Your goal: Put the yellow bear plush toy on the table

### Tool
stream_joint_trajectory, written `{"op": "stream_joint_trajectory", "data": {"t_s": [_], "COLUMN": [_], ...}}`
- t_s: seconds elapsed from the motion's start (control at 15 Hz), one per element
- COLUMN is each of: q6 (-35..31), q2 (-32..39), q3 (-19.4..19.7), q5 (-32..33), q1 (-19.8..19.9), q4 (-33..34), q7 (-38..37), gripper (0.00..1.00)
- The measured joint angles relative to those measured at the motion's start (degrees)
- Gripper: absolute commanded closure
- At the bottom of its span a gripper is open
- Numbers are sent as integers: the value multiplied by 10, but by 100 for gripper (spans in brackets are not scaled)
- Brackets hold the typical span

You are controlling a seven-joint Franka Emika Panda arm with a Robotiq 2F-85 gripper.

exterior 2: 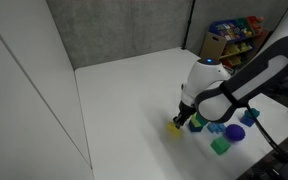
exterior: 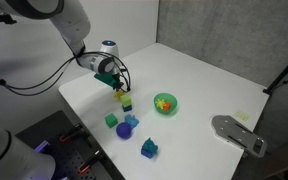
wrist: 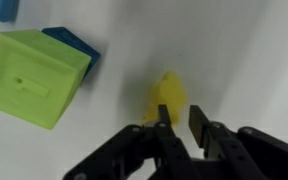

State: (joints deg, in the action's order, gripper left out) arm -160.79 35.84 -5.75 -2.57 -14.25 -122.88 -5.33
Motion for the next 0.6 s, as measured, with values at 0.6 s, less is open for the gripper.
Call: {"op": "stream_joint_trajectory", "data": {"t_s": [0.6], "q6": [3], "q2": [1], "q3": [0], "q5": [-2], "q1": [6], "q4": [4], "q7": [0], "gripper": [0]}}
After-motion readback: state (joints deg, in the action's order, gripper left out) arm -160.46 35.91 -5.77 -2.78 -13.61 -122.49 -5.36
